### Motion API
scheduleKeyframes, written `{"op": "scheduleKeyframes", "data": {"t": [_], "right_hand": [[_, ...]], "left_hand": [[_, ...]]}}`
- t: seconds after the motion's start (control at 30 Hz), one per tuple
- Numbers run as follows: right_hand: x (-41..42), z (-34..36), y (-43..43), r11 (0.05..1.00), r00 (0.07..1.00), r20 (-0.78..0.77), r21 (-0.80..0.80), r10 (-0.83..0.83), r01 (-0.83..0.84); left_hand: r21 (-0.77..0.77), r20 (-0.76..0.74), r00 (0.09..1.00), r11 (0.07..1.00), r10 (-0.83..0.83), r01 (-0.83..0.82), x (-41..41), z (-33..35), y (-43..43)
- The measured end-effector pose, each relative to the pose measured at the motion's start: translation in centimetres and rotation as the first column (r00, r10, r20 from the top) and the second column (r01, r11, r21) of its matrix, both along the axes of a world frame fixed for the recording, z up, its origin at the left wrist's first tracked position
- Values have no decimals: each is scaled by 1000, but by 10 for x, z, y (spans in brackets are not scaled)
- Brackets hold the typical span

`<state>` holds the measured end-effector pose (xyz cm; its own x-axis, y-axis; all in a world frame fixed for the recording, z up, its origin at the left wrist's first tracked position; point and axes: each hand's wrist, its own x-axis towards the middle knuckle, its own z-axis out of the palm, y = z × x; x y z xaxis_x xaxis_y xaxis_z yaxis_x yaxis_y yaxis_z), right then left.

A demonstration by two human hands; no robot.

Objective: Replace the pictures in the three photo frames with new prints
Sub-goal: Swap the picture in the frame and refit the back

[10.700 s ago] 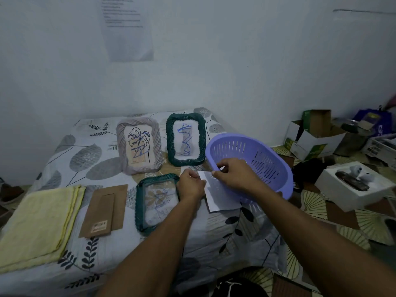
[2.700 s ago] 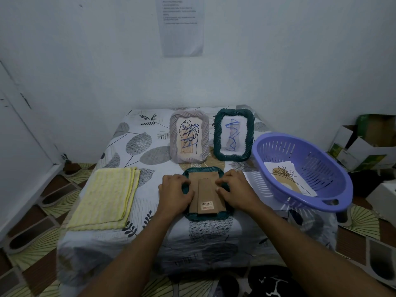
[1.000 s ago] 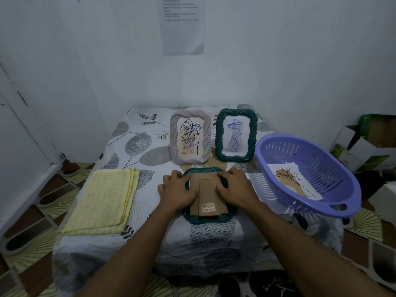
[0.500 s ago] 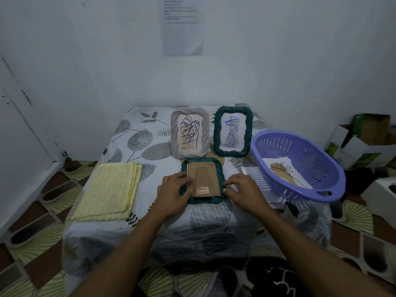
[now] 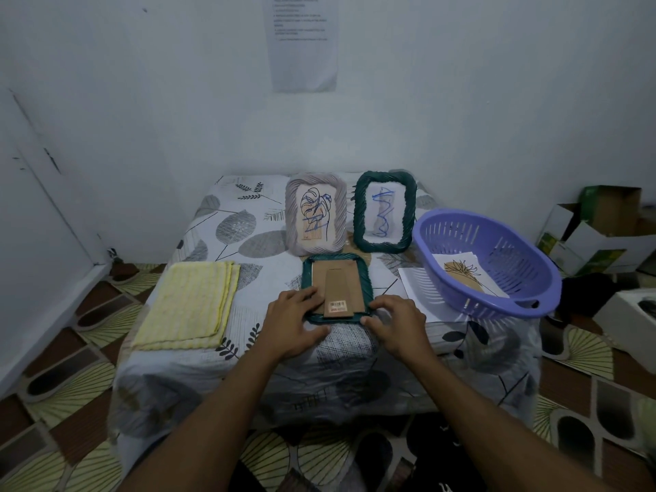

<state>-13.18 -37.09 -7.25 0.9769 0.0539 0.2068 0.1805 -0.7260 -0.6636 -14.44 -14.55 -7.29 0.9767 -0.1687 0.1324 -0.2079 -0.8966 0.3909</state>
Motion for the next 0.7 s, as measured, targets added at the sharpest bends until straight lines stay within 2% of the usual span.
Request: {"op": "scheduleKeyframes", "data": {"t": [0.4,0.5,0.7], "right_hand": [[-1,1,0,999,999,8,-1,35,-35],[1,2,1,998,999,-23,-60,29,-30],[9,4,5,977,998,-46,-207,48,-57]], "left_hand": [[-23,-11,1000,1000,-8,7,-2,4,-1],[-74,-14,1000,997,-17,16,-3,8,3],[-210,128,986,974,110,-81,-15,6,9]]}}
